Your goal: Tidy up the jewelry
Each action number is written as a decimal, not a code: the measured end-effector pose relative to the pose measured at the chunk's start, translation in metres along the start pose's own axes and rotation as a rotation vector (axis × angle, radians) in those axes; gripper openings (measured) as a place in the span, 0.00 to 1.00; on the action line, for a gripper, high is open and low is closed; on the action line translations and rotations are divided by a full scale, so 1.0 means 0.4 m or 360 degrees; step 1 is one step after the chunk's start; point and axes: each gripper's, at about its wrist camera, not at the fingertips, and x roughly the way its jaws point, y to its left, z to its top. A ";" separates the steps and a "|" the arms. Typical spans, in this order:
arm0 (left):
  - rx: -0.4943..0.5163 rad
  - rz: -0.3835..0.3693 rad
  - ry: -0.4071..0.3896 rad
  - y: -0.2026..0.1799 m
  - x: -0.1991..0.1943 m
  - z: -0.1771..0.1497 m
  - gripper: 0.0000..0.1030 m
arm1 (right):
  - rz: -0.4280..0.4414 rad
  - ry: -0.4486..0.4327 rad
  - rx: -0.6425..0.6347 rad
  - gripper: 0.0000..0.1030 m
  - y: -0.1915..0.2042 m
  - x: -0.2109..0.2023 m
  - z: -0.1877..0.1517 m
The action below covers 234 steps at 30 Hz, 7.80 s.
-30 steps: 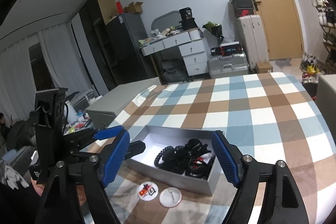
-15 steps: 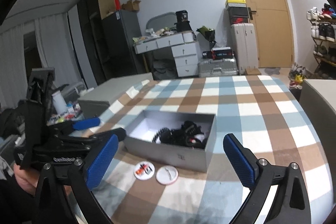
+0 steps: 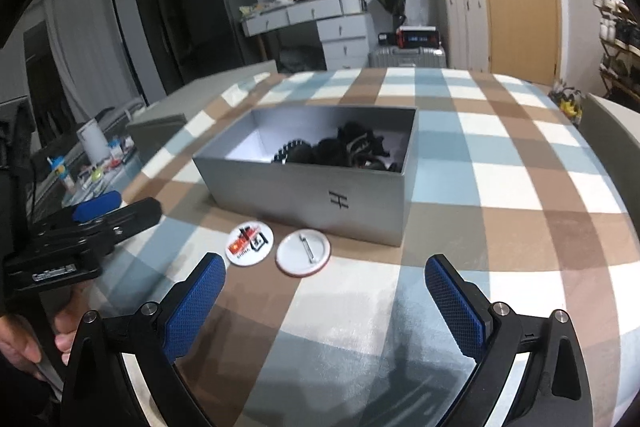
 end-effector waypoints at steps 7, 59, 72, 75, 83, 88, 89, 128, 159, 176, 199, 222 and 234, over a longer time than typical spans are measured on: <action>-0.0004 0.0013 0.0035 0.028 -0.001 -0.026 0.97 | -0.0048 0.0158 -0.0086 0.95 0.025 0.056 0.012; 0.0171 -0.0176 0.0173 -0.055 0.040 0.001 0.97 | 0.0264 0.0059 0.0045 0.40 -0.057 -0.018 0.009; 0.0294 -0.0266 0.0297 -0.126 0.095 0.016 0.97 | 0.0318 -0.0073 0.0136 0.40 -0.121 -0.074 -0.005; 0.0318 -0.0265 0.0298 -0.134 0.096 0.018 0.96 | 0.0325 -0.0099 0.0138 0.40 -0.129 -0.081 -0.007; 0.0376 -0.0254 0.0367 -0.153 0.122 0.019 0.76 | 0.0348 -0.0142 0.0184 0.40 -0.150 -0.094 -0.014; 0.0370 -0.0222 0.0449 -0.150 0.149 0.009 0.50 | 0.0351 -0.0157 0.0195 0.40 -0.155 -0.097 -0.016; 0.0377 -0.0216 0.0443 -0.152 0.148 0.009 0.48 | 0.0354 -0.0157 0.0199 0.40 -0.155 -0.097 -0.016; 0.0209 -0.0487 0.0010 -0.069 -0.017 0.175 0.35 | 0.0447 -0.0314 0.0139 0.40 -0.080 -0.110 0.150; 0.0113 -0.0694 0.0137 -0.066 0.180 0.218 0.35 | 0.0438 -0.0185 0.0147 0.40 -0.111 0.103 0.254; 0.0118 -0.0728 0.0274 -0.067 0.225 0.217 0.37 | 0.0442 -0.0093 0.0137 0.45 -0.102 0.140 0.247; 0.0134 -0.0290 -0.0253 -0.054 0.049 0.243 0.83 | 0.0161 -0.0761 0.0037 1.00 -0.067 -0.111 0.222; 0.0021 -0.0023 -0.0656 -0.011 -0.010 0.165 0.99 | -0.0102 -0.1025 -0.0206 1.00 0.005 -0.169 0.120; 0.0070 0.0067 -0.0681 -0.006 0.028 0.116 0.99 | -0.0180 -0.0889 -0.0243 1.00 -0.007 -0.105 0.083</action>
